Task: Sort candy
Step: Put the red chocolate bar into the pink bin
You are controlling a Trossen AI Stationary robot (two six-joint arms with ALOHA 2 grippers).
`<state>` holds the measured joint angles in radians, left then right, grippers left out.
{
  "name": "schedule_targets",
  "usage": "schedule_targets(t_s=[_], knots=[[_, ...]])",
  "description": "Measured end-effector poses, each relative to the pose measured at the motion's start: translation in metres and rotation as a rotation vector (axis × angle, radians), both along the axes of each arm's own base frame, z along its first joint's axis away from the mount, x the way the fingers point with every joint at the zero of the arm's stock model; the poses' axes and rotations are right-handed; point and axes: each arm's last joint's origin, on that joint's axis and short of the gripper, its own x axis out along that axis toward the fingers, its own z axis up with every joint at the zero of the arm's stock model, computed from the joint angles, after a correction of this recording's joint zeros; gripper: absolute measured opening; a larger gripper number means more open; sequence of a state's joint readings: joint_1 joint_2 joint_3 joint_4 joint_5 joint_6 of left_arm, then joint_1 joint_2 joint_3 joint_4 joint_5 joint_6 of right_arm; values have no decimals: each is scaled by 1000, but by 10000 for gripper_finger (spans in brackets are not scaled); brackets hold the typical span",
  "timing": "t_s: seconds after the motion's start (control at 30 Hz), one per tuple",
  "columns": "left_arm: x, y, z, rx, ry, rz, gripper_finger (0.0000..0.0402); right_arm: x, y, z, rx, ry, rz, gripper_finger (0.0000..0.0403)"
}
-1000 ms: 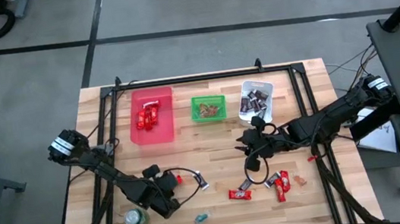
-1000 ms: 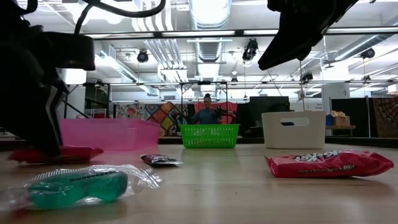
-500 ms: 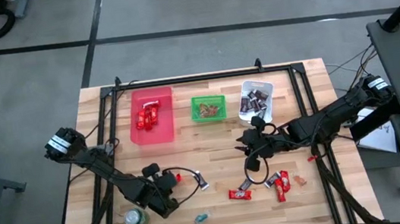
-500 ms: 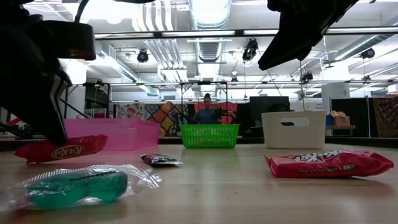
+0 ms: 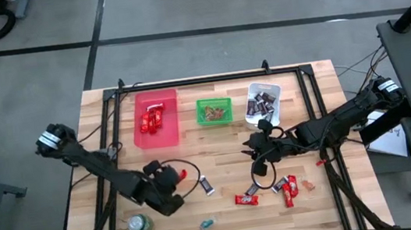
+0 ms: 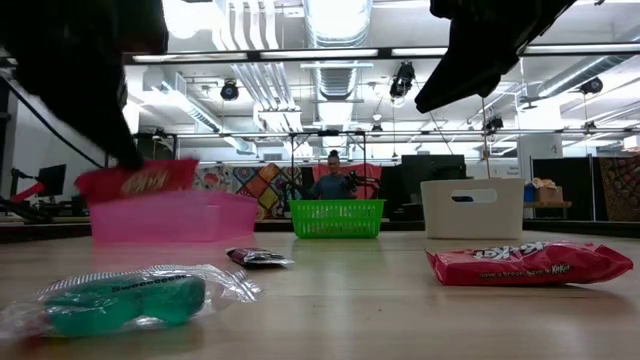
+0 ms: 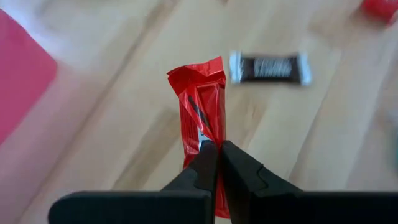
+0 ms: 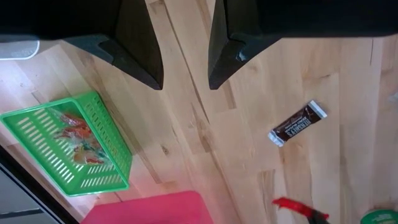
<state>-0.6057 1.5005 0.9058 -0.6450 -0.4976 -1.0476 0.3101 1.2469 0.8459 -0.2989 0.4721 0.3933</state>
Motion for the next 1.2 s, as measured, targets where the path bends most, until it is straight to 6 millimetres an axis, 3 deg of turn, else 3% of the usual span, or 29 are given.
schedule_targets(t_s=[0.23,0.53,0.77,0.9,1.03,1.2], knots=[[-9,31,38,25,-130,97,0,0,0,0,2,-2,-2,121],[-18,117,65,150,-58,255,0,0,0,0,3,-2,-1,121],[-16,202,57,107,104,327,0,0,0,0,8,-8,-3,121],[-18,237,47,120,166,404,3,1,0,1,9,-10,-3,121],[-19,252,41,149,215,393,24,1,0,1,14,-12,-5,121],[-16,256,38,161,227,375,59,1,0,1,21,-16,-9,121]])
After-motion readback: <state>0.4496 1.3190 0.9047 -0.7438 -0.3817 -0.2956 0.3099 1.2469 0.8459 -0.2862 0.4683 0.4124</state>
